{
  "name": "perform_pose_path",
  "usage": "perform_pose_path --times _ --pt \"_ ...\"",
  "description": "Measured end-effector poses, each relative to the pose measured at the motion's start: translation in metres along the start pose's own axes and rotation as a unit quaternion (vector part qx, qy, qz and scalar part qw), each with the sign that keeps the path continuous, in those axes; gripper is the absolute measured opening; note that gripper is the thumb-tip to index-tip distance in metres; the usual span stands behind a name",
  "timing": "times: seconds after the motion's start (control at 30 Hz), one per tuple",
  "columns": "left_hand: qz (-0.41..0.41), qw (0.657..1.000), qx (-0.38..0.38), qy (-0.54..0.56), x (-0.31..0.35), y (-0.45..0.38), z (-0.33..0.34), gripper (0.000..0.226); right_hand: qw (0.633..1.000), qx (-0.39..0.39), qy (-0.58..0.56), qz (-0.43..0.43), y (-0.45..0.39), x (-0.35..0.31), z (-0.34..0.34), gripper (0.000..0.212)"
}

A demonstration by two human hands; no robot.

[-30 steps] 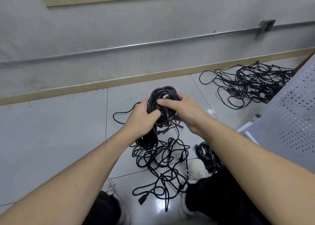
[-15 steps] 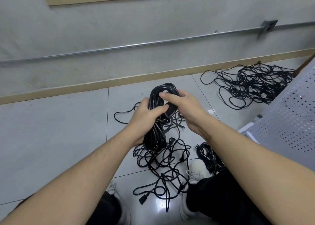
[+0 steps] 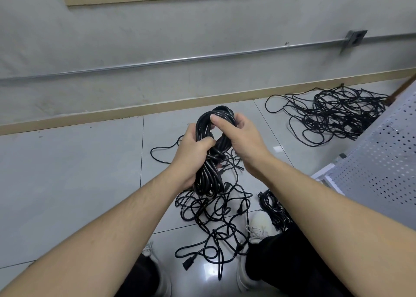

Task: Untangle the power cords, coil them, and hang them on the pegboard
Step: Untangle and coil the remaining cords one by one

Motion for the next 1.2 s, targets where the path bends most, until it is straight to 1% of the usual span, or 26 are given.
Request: perform_pose_path --times 0.1,0.17,0.23,0.3,0.33,0.4,0.43,0.47,0.57,0.63,0.8,0.9,0.93,1.0,1.1,1.2 --pt "-0.001 1.0 -0.008 -0.016 -0.003 0.001 0.003 0.023 1.0 0.008 -0.004 0.009 -0.002 0.002 -0.002 0.039" --pt "-0.005 0.997 -0.022 -0.069 -0.007 0.001 0.005 0.019 1.0 0.02 0.003 0.013 -0.007 0.003 -0.009 0.036" --pt "-0.04 0.989 -0.065 -0.13 -0.014 0.006 0.011 0.029 0.999 0.027 0.0 0.017 -0.012 0.002 -0.015 0.034" --pt "-0.066 0.979 -0.108 -0.158 -0.021 0.011 0.019 0.036 0.998 0.037 -0.04 0.037 -0.014 0.003 -0.02 0.029" --pt "-0.062 0.975 -0.121 -0.175 -0.023 0.011 0.023 0.039 0.996 0.046 -0.064 0.049 -0.013 0.005 -0.023 0.028" --pt "-0.049 0.971 -0.138 -0.189 -0.027 0.012 0.031 0.055 0.994 0.062 -0.072 0.059 -0.012 0.006 -0.029 0.032" --pt "-0.041 0.973 -0.133 -0.184 -0.029 0.011 0.033 0.061 0.994 0.065 -0.066 0.056 -0.012 0.005 -0.03 0.032" --pt "-0.035 0.976 -0.117 -0.182 -0.03 0.007 0.033 0.063 0.995 0.064 -0.062 0.052 -0.013 0.004 -0.032 0.031" --pt "0.002 0.972 -0.061 -0.225 -0.024 -0.001 0.032 0.043 0.994 0.073 -0.07 0.051 -0.015 0.003 -0.037 0.032" --pt "0.008 0.964 -0.043 -0.262 -0.022 -0.007 0.035 0.037 0.994 0.083 -0.056 0.045 -0.018 0.003 -0.044 0.035" --pt "-0.013 0.955 -0.077 -0.285 -0.029 -0.018 0.055 0.04 0.996 0.073 0.038 0.025 -0.027 0.003 -0.068 0.042" --pt "0.0 0.947 -0.083 -0.309 -0.03 -0.028 0.068 0.034 0.995 0.076 0.058 0.014 -0.035 0.001 -0.087 0.046" --pt "0.007 0.944 -0.083 -0.32 -0.03 -0.03 0.075 0.031 0.995 0.071 0.066 0.023 -0.038 0.002 -0.092 0.046" --pt "0.026 0.943 -0.083 -0.321 -0.036 -0.036 0.087 0.03 0.995 0.033 0.079 0.059 -0.045 0.009 -0.099 0.045" --pt "0.036 0.945 -0.079 -0.316 -0.047 -0.048 0.106 0.035 0.988 -0.012 0.1 0.116 -0.052 0.03 -0.12 0.041" --pt "0.032 0.932 -0.092 -0.351 -0.065 -0.063 0.136 0.038 0.978 -0.032 0.108 0.173 -0.045 0.061 -0.158 0.047"
Point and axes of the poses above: each hand's wrist, its own y-axis away from the middle knuckle, its own z-axis out of the palm, x = y × z, the point moved 9 cm from there along -y, towards the middle knuckle, and after that the axes turned 2 degrees about -y, right-handed, at the moved point
